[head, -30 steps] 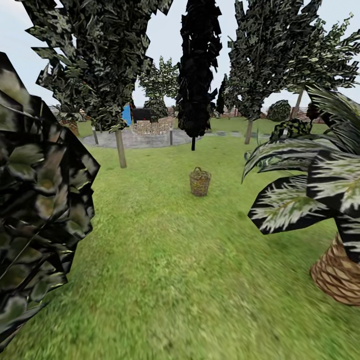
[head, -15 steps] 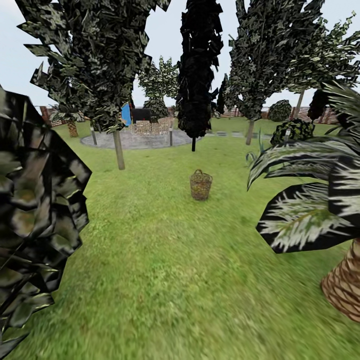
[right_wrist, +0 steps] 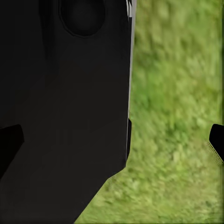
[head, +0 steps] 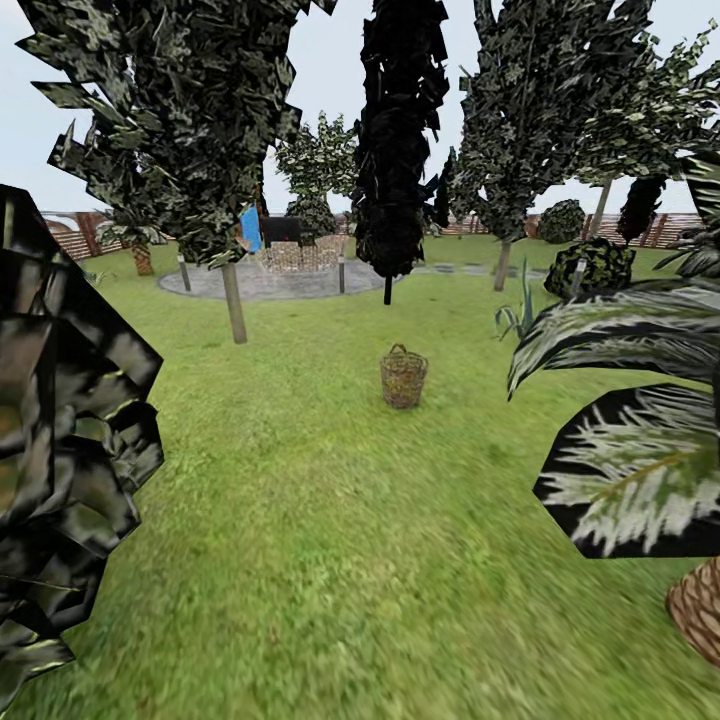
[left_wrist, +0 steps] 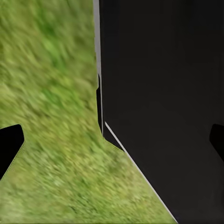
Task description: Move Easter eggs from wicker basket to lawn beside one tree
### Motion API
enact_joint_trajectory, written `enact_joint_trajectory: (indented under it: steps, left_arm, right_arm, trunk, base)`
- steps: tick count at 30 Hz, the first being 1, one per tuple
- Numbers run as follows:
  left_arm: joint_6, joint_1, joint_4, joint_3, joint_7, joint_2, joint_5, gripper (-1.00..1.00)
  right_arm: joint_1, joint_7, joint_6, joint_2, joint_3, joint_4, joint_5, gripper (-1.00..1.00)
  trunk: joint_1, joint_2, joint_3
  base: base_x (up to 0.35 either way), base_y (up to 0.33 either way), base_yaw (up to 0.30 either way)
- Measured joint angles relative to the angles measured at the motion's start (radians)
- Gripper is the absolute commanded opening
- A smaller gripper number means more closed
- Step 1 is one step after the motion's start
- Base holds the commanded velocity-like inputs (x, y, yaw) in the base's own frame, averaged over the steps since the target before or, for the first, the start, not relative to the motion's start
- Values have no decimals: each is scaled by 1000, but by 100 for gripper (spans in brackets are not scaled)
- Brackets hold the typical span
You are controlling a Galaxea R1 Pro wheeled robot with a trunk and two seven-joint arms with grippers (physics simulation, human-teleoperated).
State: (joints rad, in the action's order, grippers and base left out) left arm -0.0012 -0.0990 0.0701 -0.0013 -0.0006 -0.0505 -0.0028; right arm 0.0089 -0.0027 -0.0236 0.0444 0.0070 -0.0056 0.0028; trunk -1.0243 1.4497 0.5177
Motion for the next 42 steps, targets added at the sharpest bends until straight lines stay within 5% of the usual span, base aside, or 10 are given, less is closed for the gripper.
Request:
enact_joint_trajectory:
  steps: [42]
  left_arm:
    - [0,0,0,0,0,0,0,100]
  right_arm:
    - [0,1,0,0,0,0,0,100]
  trunk:
    - [0,0,0]
  base:
    - [329,0,0]
